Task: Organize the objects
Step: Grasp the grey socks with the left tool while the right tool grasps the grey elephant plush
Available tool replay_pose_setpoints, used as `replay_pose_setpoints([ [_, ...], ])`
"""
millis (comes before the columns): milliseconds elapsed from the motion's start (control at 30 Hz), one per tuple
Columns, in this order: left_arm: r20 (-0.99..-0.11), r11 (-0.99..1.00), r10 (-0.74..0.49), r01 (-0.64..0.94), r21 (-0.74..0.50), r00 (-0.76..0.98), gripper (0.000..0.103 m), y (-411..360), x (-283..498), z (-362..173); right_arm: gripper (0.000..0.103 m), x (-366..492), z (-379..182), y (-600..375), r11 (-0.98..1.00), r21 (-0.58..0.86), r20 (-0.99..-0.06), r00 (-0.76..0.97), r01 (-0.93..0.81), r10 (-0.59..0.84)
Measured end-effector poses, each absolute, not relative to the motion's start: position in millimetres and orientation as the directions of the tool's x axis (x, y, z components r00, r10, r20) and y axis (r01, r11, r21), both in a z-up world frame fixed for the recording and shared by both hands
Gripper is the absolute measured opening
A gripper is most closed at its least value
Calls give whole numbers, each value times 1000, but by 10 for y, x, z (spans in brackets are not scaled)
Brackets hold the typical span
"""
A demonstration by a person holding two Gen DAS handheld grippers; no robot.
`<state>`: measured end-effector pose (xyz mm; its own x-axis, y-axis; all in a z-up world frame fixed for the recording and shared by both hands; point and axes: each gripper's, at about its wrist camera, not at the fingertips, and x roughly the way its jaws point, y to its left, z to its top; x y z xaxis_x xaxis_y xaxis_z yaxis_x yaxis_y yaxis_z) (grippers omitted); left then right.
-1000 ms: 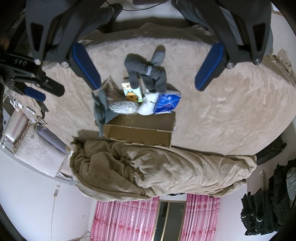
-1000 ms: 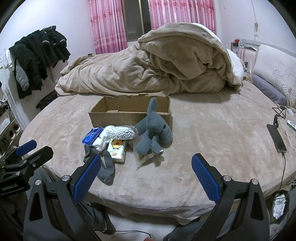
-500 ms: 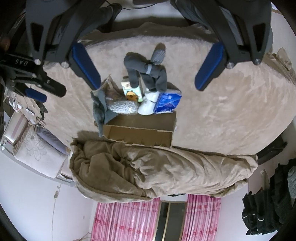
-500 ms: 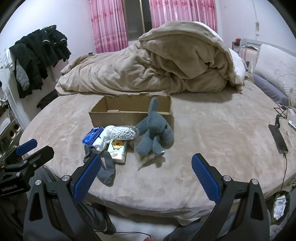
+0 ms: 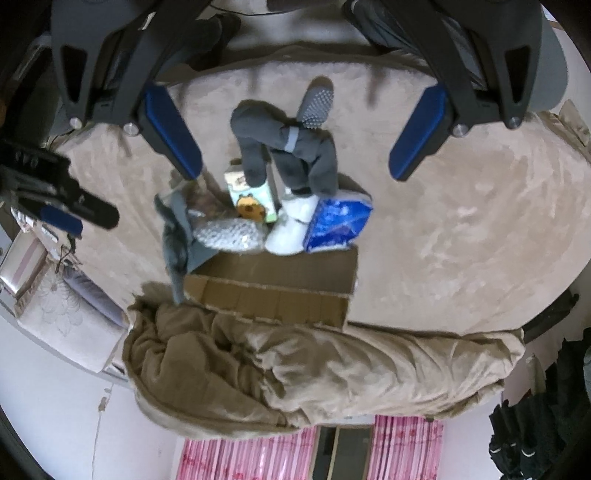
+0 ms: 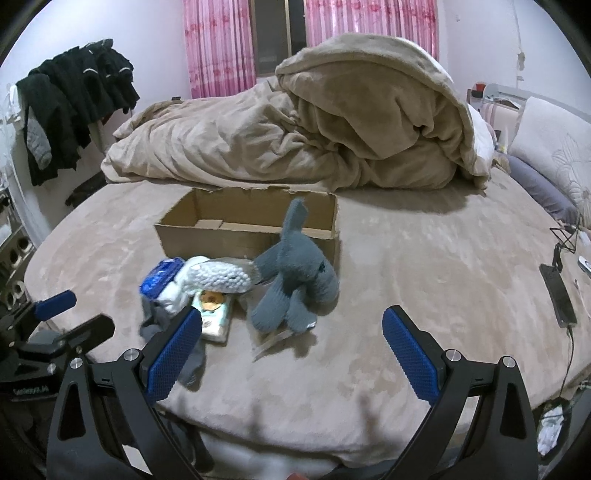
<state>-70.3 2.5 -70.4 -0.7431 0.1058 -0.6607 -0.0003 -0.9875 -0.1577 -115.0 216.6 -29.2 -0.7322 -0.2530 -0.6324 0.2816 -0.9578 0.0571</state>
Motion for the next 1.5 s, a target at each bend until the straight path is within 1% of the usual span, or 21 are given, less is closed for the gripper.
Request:
replay_pose_setpoints([
  [267, -723, -989, 95, 16, -144, -684, 101, 68, -1045, -1213, 99, -1673, -620, 2261, -965, 87, -679, -694, 246, -238],
  [333, -742, -989, 101, 16, -149, -663, 99, 62, -1122, -1344, 99, -1782, -673, 2284, -966, 105, -682, -690, 236, -242],
  [367, -753, -989, 103, 17, -150, -650, 96, 62, -1157, -1410, 99, -1838, -698, 2295, -965, 120, -685, -684, 233, -250],
  [400, -764, -988, 112, 13, -155, -636, 87, 61, -1188, -1472, 99, -1875, -716, 2298, -963, 130, -684, -682, 234, -258],
  [433, -770, -988, 112, 12, -154, -628, 83, 68, -1212, -1518, 99, -1926, -732, 2298, -964, 133, -684, -683, 231, -258],
  [500, -768, -990, 106, 7, -142, -632, 81, 84, -1223, -1562, 99, -2002, -750, 2286, -964, 133, -681, -686, 230, -258],
  [567, -765, -990, 114, -4, -144, -634, 76, 103, -1242, -1578, 99, -2065, -761, 2266, -960, 146, -672, -688, 240, -275],
  [600, -764, -990, 118, -10, -144, -634, 72, 105, -1239, -1581, 99, -2093, -770, 2253, -957, 153, -668, -688, 246, -283],
  [633, -763, -989, 125, -21, -145, -635, 64, 120, -1238, -1583, 99, -2130, -781, 2240, -955, 159, -664, -688, 251, -292],
  [667, -763, -989, 134, -31, -148, -632, 60, 135, -1229, -1571, 97, -2171, -800, 2227, -954, 163, -662, -688, 253, -296],
  [700, -762, -989, 133, -36, -142, -634, 58, 153, -1215, -1563, 95, -2205, -818, 2218, -953, 166, -663, -687, 255, -299],
  [733, -758, -989, 135, -41, -141, -639, 53, 165, -1198, -1552, 88, -2250, -849, 2209, -950, 174, -666, -679, 260, -308],
  [767, -756, -989, 139, -44, -144, -640, 51, 174, -1185, -1543, 76, -2280, -878, 2201, -946, 184, -670, -670, 268, -321],
  [800, -755, -988, 143, -46, -148, -640, 49, 177, -1170, -1528, 68, -2314, -913, 2191, -937, 204, -675, -653, 283, -345],
  [833, -755, -987, 148, -49, -152, -639, 47, 181, -1150, -1499, 54, -2342, -955, 2193, -922, 240, -678, -627, 305, -384],
  [900, -749, -987, 151, -54, -152, -646, 46, 189, -1106, -1453, 53, -2326, -980, 2194, -917, 250, -680, -618, 311, -395],
  [967, -740, -988, 147, -57, -145, -657, 46, 196, -1056, -1394, 47, -2276, -946, 2215, -911, 255, -665, -625, 325, -409],
  [1033, -731, -988, 146, -61, -143, -667, 45, 205, -1012, -1310, 45, -2216, -887, 2251, -906, 262, -647, -637, 332, -420],
  [1200, -697, -988, 143, -61, -141, -703, 45, 187, -890, -1097, 44, -2028, -731, 2282, -909, 237, -615, -672, 342, -413],
  [1367, -676, -988, 146, -70, -138, -722, 45, 188, -830, -946, 44, -1851, -468, 2314, -913, 205, -561, -722, 353, -405],
  [1500, -666, -985, 159, -74, -155, -728, 44, 174, -799, -835, 45, -1781, -302, 2378, -910, 215, -524, -744, 355, -414],
])
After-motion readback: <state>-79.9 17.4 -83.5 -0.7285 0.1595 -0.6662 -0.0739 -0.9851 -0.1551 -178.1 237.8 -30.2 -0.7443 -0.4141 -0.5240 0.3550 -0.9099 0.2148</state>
